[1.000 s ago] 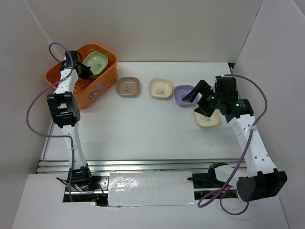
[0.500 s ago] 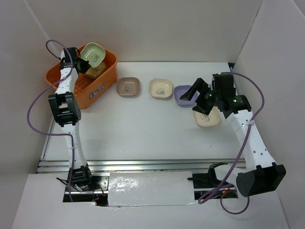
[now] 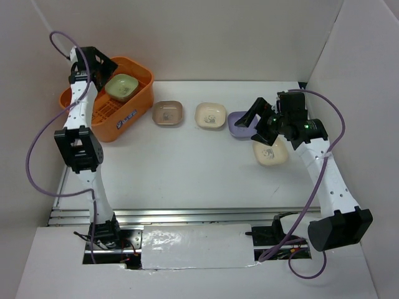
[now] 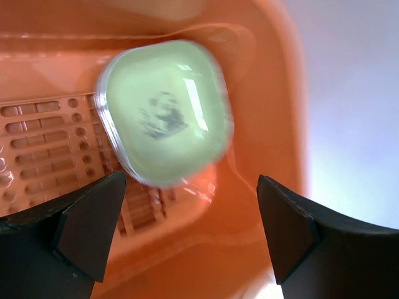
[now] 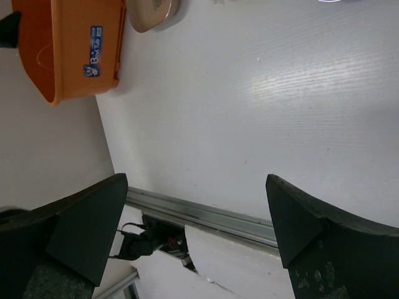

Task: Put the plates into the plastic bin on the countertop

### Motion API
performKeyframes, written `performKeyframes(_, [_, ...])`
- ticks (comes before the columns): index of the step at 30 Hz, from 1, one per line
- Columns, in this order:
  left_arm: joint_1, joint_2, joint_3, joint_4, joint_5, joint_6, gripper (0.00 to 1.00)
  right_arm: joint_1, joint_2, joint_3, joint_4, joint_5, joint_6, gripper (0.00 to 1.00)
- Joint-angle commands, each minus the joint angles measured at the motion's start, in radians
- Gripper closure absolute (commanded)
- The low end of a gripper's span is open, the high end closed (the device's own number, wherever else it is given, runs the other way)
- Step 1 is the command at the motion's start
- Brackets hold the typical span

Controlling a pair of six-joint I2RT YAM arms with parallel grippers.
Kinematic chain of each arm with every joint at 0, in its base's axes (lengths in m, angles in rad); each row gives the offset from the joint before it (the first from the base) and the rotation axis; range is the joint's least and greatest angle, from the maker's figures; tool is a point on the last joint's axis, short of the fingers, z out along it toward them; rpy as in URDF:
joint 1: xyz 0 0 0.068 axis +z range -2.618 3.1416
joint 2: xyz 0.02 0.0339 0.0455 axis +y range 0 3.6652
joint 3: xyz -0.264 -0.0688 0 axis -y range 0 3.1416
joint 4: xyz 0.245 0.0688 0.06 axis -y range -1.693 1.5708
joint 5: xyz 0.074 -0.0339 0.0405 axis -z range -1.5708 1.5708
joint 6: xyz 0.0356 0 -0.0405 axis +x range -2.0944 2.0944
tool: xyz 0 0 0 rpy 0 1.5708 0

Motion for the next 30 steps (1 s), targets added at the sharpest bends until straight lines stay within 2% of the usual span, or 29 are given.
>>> performKeyframes(1, [-0.106,-0.295,-0.011,-0.017,-0.122,0.167,0.01,0.007,0.004,0.036,0.01,0.018,-0.018,0.0])
performKeyframes(6, [-0.213,-0.446,-0.225,-0.111,-0.036,0.197,0.01,-0.005,-0.004,0.039,0.007,0.033,-0.019,0.0])
performKeyframes(7, [-0.233,-0.484,-0.315,-0.114,0.009,0.188,0.01,-0.012,-0.007,0.037,0.002,0.047,-0.025,0.0])
performKeyframes(9, [-0.305,-0.498,-0.383,-0.128,0.043,0.174,0.01,-0.019,-0.014,0.022,-0.009,0.102,-0.026,0.0])
performKeyframes(10, [-0.333,-0.498,-0.432,-0.129,0.088,0.172,0.01,-0.024,-0.018,0.011,-0.025,0.204,-0.016,0.0])
performKeyframes(12, [-0.421,-0.484,-0.454,-0.155,0.089,0.172,0.01,-0.047,-0.01,-0.023,-0.044,0.318,-0.019,0.0])
performKeyframes(13, [-0.451,-0.483,-0.468,-0.158,0.087,0.178,0.01,-0.056,0.005,-0.03,-0.044,0.424,-0.035,0.0])
performKeyframes(16, [-0.549,-0.483,-0.466,-0.192,0.097,0.195,0.01,-0.122,0.091,-0.044,-0.079,0.521,-0.027,0.0])
performKeyframes(21, [-0.679,-0.483,-0.465,-0.253,0.126,0.217,0.01,-0.275,0.11,-0.207,-0.023,0.537,0.114,0.0])
performKeyframes(26, [-0.758,-0.527,-0.518,-0.292,0.094,0.237,0.01,-0.298,0.119,-0.42,0.04,0.546,0.224,0.0])
performKeyframes(30, [-0.761,-0.604,-0.609,-0.27,0.09,0.249,0.01,-0.309,0.145,-0.532,0.152,0.569,0.254,0.01])
